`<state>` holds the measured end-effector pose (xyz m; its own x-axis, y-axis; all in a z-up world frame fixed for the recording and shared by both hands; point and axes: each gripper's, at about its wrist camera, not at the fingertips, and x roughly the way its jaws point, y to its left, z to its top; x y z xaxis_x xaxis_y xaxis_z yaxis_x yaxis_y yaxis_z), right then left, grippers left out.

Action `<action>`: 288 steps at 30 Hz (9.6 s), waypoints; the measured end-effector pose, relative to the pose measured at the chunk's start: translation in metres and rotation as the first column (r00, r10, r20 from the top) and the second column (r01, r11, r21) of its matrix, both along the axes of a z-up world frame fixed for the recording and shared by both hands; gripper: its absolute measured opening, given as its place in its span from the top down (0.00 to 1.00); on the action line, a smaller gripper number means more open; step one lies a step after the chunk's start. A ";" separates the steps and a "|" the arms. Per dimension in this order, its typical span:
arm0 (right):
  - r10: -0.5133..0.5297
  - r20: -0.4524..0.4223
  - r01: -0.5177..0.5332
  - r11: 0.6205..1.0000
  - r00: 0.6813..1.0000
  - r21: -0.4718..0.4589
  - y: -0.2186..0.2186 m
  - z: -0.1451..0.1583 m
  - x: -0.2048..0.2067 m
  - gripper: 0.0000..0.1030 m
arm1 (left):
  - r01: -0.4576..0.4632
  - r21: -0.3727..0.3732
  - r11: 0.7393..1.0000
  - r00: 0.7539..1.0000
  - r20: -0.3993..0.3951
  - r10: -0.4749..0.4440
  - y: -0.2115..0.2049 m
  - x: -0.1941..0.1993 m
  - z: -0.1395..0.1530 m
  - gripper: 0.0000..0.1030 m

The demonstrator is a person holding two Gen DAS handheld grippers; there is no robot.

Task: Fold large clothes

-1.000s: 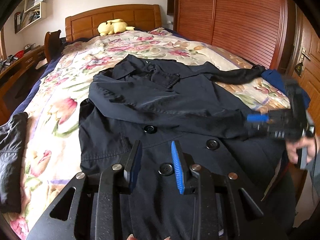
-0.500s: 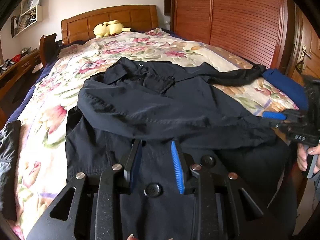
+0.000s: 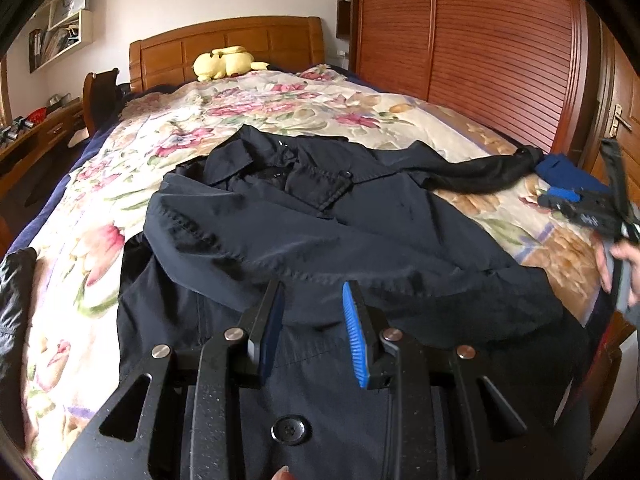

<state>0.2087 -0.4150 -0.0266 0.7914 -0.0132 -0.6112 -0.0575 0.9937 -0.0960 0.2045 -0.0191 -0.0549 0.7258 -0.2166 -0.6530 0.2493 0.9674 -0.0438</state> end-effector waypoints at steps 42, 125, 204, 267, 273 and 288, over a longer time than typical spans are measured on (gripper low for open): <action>-0.442 -0.054 0.423 0.881 0.895 -0.212 -0.140 0.015 0.170 0.91 | -0.004 0.018 1.000 0.999 -0.040 0.005 0.007 -0.020 -0.019 0.70; 0.432 -0.020 -0.431 0.902 0.902 0.038 0.244 0.009 -0.095 0.40 | 0.018 -0.062 0.998 0.992 -0.126 -0.025 0.044 -0.064 -0.026 0.70; 0.465 -0.021 -0.465 0.885 0.885 0.009 0.259 -0.013 -0.082 0.40 | -0.100 0.070 0.993 0.985 -0.136 0.108 0.151 -0.102 -0.036 0.71; 0.215 -0.239 -0.201 0.976 0.947 0.081 0.130 -0.038 -0.070 0.40 | -0.032 -0.028 0.999 0.937 -0.350 0.020 0.179 -0.062 -0.066 0.55; 0.225 -0.252 -0.206 0.974 0.941 0.100 0.132 -0.042 -0.066 0.40 | -0.026 -0.008 1.000 0.942 -0.334 0.022 0.172 -0.071 -0.065 0.55; 0.272 -0.082 -0.254 0.951 0.959 0.178 0.119 0.001 -0.096 0.97 | 0.016 -0.047 0.999 0.983 -0.181 -0.024 0.164 -0.095 -0.012 0.94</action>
